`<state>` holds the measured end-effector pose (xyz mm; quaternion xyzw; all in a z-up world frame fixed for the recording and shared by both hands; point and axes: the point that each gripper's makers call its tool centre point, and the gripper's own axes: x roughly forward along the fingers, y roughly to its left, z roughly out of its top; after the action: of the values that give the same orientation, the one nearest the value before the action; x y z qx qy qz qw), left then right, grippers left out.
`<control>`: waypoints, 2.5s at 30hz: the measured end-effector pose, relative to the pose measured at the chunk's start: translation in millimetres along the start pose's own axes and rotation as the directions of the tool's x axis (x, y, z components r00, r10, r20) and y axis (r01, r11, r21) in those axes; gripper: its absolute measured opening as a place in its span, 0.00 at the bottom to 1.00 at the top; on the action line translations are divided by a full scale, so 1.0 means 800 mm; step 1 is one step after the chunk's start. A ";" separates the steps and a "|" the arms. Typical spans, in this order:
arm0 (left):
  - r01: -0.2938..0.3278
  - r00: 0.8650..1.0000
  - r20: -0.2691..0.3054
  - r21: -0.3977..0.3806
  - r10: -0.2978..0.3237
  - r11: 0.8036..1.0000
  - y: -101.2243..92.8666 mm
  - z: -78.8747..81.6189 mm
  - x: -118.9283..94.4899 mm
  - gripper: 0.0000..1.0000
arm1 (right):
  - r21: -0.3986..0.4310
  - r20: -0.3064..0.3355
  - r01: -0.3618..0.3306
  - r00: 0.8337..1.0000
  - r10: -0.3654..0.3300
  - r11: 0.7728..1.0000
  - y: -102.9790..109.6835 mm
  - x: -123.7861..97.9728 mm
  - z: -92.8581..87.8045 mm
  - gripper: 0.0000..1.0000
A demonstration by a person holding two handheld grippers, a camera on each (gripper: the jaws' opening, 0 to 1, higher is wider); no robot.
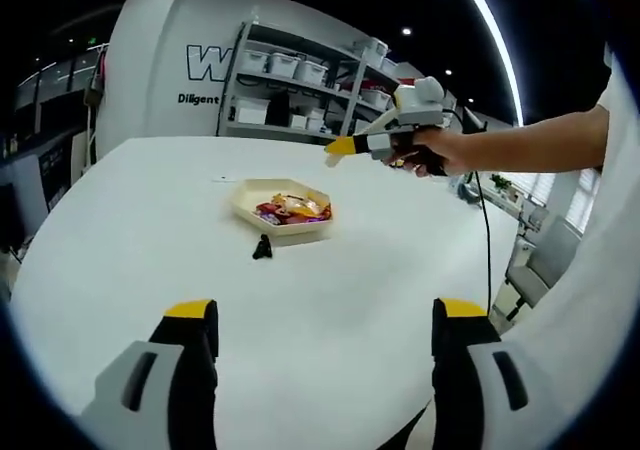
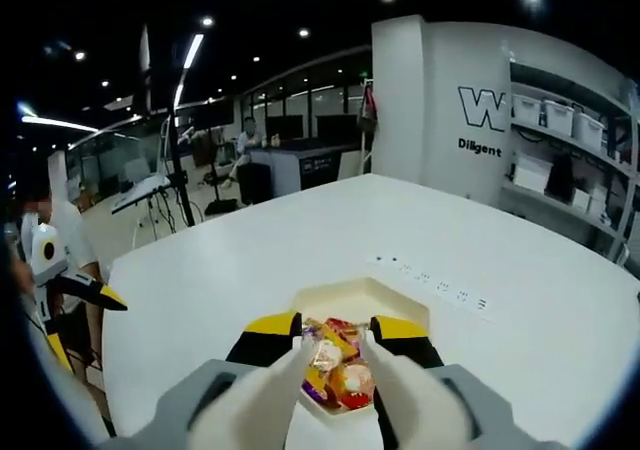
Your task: Place the target food into the container with the food tongs after gripping and lifting it, then release it inside without dropping or visibly crushing the food.
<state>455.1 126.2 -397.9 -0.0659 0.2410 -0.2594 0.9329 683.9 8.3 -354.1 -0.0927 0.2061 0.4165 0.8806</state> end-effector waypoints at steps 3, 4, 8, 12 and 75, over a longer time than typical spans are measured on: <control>0.000 1.000 0.003 0.001 0.000 1.000 0.001 0.001 -0.002 0.86 | -0.003 -0.008 -0.004 1.000 0.004 1.000 0.006 0.002 -0.004 0.22; -0.001 1.000 0.004 0.001 0.001 1.000 0.001 0.001 -0.003 0.86 | 0.001 -0.009 -0.006 1.000 0.006 1.000 0.008 0.002 -0.004 0.22; -0.001 1.000 -0.001 -0.009 0.001 1.000 0.003 -0.003 -0.006 0.87 | -0.002 -0.012 -0.009 1.000 0.009 1.000 0.017 0.005 -0.008 0.22; -0.001 1.000 -0.007 -0.016 0.001 1.000 0.004 -0.008 -0.009 0.87 | 0.000 -0.027 -0.027 0.999 0.027 1.000 0.031 0.011 -0.017 0.22; -0.087 0.996 -0.022 -0.058 0.086 0.995 0.041 -0.012 -0.046 0.82 | -0.002 -0.213 -0.304 0.931 0.296 0.953 0.177 0.093 -0.131 0.23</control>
<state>437.7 173.5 -399.3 -0.0804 0.2603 -0.2122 0.9385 587.0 114.8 -480.0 -0.1191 0.3027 0.5374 0.7781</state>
